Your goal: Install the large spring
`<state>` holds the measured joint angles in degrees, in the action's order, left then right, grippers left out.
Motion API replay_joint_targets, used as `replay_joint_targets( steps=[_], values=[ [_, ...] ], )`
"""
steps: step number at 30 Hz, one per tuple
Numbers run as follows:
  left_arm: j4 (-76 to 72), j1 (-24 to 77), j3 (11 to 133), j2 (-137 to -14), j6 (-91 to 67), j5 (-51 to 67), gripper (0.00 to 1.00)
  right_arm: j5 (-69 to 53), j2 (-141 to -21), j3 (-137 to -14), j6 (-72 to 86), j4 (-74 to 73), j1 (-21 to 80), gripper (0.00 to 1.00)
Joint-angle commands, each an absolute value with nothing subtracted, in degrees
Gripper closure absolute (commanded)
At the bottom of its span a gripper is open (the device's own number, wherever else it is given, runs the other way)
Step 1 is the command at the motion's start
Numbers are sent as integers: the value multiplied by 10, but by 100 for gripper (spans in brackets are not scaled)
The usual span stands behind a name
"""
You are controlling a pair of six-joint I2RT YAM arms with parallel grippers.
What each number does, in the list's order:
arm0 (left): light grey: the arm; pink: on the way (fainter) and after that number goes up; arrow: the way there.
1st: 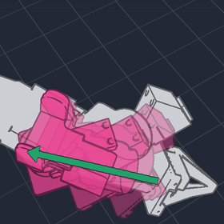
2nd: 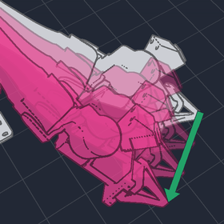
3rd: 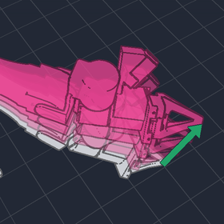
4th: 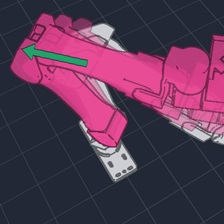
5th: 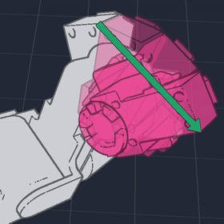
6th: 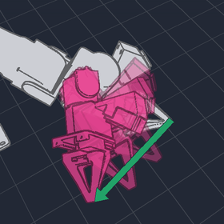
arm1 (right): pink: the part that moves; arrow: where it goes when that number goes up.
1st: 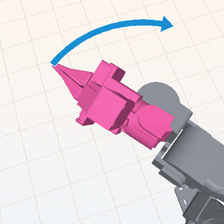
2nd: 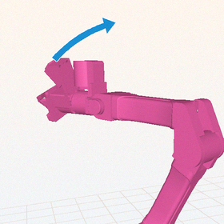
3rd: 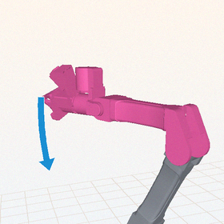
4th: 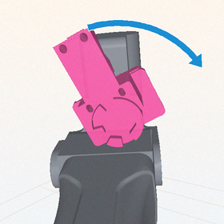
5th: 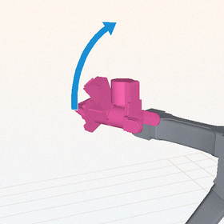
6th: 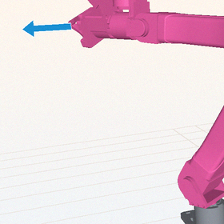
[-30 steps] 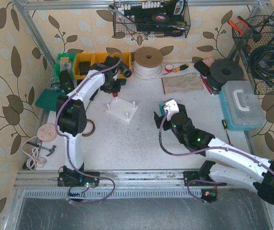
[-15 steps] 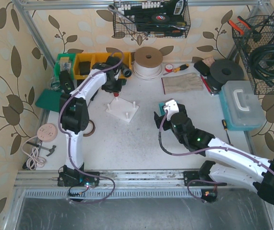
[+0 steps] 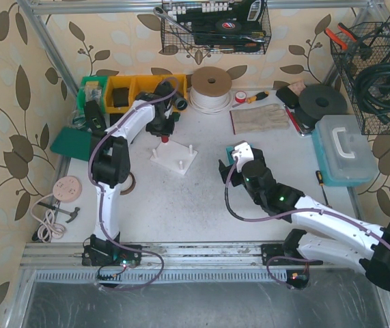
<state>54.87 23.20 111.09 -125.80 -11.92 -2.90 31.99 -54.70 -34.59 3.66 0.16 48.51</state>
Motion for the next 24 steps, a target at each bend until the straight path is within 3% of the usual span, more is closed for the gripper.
replay_joint_targets(
  steps=[1,11,17,21,24],
  values=[
    [563,229,1136,-1261,-107,-38,94,330,-554,-346,40,7,486,1],
    [564,229,1139,-1246,-108,-41,48,340,-558,-350,40,1,486,1],
    [552,229,1123,-1189,-116,-44,42,350,-555,-356,55,-9,485,1],
    [491,229,1049,-1099,-130,-28,27,352,-562,-373,94,-46,463,1],
    [402,231,954,-1008,-142,5,22,333,-571,-394,133,-97,423,2]
  ],
)
